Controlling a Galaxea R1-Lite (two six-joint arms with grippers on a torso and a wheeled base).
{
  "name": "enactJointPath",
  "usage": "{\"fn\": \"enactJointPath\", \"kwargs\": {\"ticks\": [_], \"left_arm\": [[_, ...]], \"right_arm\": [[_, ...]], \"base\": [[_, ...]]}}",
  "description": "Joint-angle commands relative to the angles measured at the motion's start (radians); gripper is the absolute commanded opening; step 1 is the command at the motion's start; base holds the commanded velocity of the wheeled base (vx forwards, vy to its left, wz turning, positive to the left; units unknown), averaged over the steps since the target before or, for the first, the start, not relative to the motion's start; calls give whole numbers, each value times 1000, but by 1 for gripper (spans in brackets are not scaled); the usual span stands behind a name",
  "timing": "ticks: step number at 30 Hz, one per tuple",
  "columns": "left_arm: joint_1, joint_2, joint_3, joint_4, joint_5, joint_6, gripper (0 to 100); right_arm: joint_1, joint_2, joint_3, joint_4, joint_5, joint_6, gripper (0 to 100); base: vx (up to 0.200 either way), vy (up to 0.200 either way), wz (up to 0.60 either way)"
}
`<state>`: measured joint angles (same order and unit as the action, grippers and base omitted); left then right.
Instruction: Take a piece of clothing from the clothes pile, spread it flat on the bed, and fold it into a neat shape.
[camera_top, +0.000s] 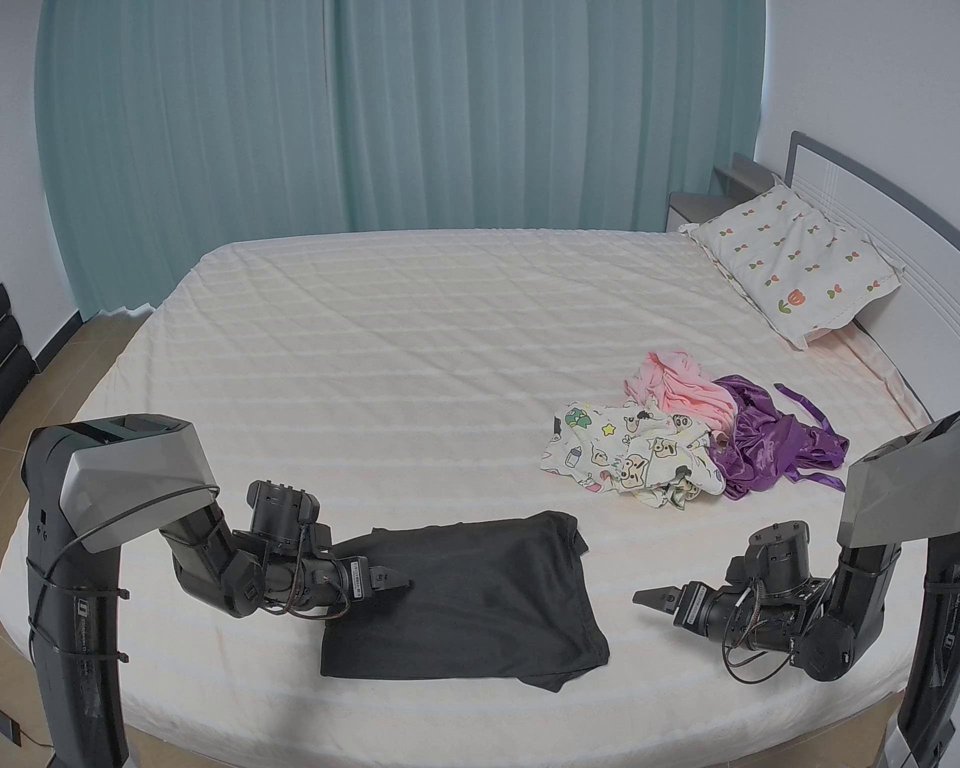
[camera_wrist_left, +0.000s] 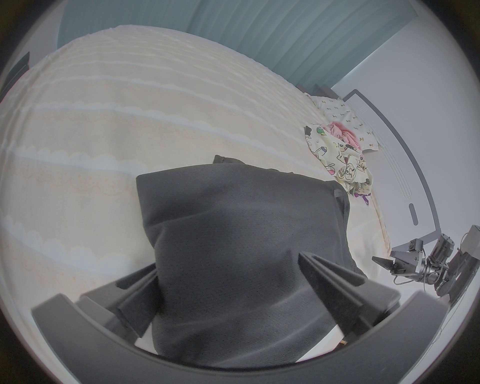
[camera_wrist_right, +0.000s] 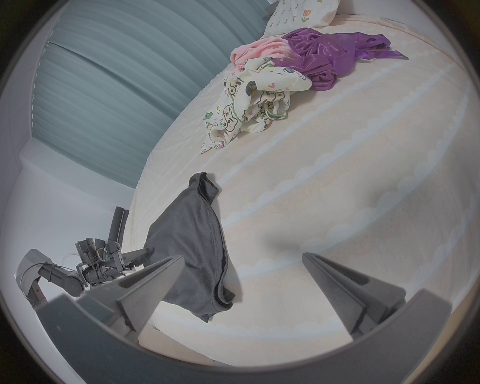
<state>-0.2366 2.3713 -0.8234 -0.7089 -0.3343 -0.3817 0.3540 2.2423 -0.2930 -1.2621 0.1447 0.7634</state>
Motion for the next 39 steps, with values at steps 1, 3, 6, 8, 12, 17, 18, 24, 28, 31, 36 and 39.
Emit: {"fn": "enactJointPath", "kwargs": {"ticks": [1,3,6,8,12,17,18,24,28,31,36,39], "left_arm": [[3,5,-3,0,4,0,0],[3,3,-2,3,4,0,0],[13,2,3,8,4,0,0],[16,0,4,9,6,-2,0],[25,-3,9,5,6,-6,0],[31,-10,18,3,6,-8,0],[31,-10,20,3,6,-8,0],[40,-23,21,5,8,-11,0],[54,-33,27,5,9,-11,0],[62,-50,41,6,9,-11,0],[77,-69,56,9,12,-11,0],[86,-80,61,11,12,-11,0]], "right_arm": [[0,-1,0,0,1,1,100],[0,-1,0,0,1,1,100],[0,-1,3,0,1,1,100],[0,-1,5,-2,1,1,100],[0,-3,5,-2,1,2,100],[0,-1,5,-2,1,1,100],[0,-1,5,-2,1,1,100],[0,-1,5,0,1,1,100],[0,-1,5,-2,1,2,100],[0,-1,6,0,1,2,100],[0,-1,6,0,1,2,100],[0,-1,6,0,1,2,100]], "base": [[0,0,0],[0,0,0],[0,0,0],[0,0,0],[0,0,0],[0,0,0],[0,0,0],[0,67,0],[0,200,0],[0,200,0],[0,200,0],[0,200,0]]}}
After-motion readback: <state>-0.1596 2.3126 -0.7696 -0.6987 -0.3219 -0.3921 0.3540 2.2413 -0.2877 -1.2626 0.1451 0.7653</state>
